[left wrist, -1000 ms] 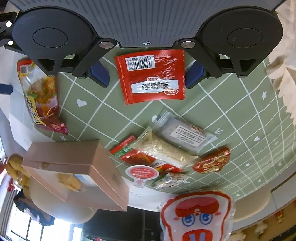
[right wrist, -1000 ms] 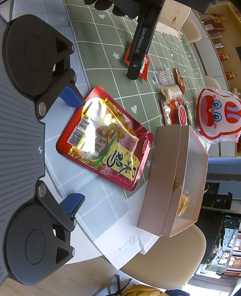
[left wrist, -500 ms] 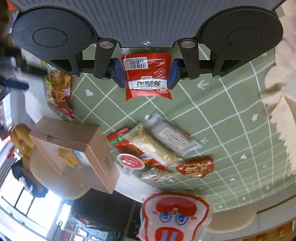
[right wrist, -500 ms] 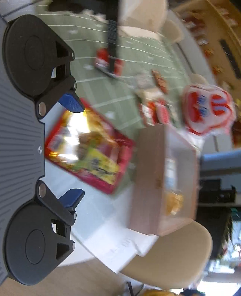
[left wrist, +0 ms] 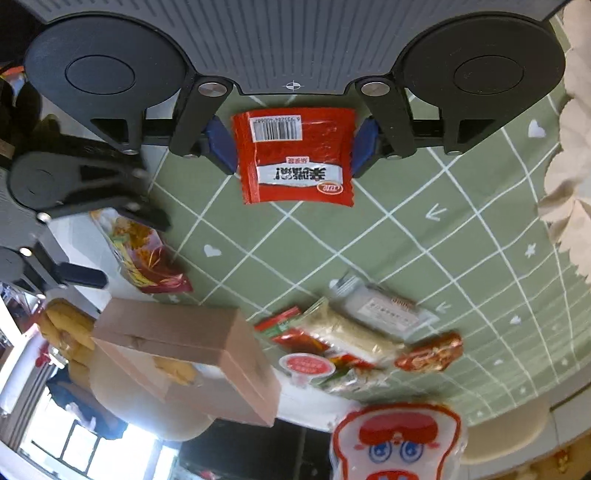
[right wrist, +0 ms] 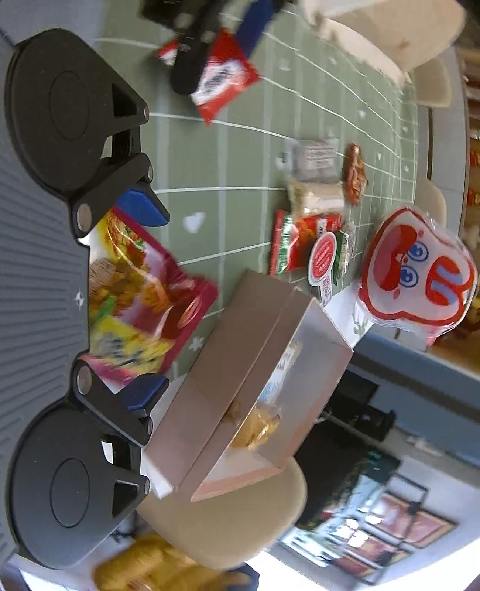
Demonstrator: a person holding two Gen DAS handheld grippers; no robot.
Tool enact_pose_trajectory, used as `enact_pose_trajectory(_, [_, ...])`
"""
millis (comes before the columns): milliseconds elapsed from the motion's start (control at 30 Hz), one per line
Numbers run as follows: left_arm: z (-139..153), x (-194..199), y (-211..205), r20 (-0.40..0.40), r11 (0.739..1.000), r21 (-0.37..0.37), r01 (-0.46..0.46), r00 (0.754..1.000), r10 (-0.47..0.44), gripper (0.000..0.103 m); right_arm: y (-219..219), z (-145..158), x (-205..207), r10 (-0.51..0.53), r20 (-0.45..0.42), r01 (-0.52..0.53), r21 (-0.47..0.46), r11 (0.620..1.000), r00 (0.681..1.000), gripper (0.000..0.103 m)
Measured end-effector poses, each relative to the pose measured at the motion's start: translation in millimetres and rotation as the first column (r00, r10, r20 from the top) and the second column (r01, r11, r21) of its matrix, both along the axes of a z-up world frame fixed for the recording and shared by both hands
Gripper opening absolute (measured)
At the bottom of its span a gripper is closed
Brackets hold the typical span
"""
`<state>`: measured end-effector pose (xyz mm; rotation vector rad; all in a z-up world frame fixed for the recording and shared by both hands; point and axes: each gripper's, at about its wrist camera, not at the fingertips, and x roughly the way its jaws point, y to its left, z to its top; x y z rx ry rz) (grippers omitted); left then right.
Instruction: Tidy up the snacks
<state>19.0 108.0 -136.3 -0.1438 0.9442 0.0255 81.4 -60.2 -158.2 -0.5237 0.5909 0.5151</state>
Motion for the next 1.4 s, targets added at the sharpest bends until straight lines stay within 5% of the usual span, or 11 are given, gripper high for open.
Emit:
enact_pose_trajectory(200, [-1.5,2.1,-5.3,0.002,1.000,0.018,-0.002,1.000,0.002,0.074,-44.2,15.7,3.7,-0.088,-0.041,0.094,0.181,0.979,0.995,0.088])
enact_pose_trajectory(500, [-1.1,3.3,-6.7,-0.002,1.000,0.027,-0.008,1.000,0.008,0.074,-53.3,-3.2,62.0,-0.087,-0.359,0.200,0.291,0.935,0.929,0.090])
enact_pose_trajectory(633, [-1.4,2.5,-8.5,0.003,0.999,0.036,-0.008,1.000,0.008,0.075,-48.5,-3.3,56.6,-0.028,-0.373,0.151,0.306,0.940,0.927,0.092])
enact_pose_trajectory(833, [-1.8,2.8,-10.5,0.003,0.999,0.048,-0.017,1.000,0.017,0.075,-25.0,-1.6,55.9,-0.129,-0.388,0.246,0.269,0.931,0.913,0.096])
enact_pose_trajectory(967, [-1.0,3.3,-10.1,-0.001,0.999,0.046,-0.017,1.000,0.017,0.075,-3.8,-6.8,42.6,-0.088,-0.282,0.142,0.176,0.974,0.955,0.096])
enact_pose_trajectory(1033, [-1.0,3.0,-10.5,0.000,0.999,0.051,-0.014,1.000,0.014,0.075,-6.8,-7.0,38.6,-0.049,-0.309,0.111,0.187,0.976,0.950,0.095])
enact_pose_trajectory(1400, [-0.9,-2.4,-3.9,0.035,0.999,0.012,-0.032,0.999,0.032,0.070,-41.1,14.1,11.5,0.019,-0.345,0.053,0.198,0.979,0.939,0.065])
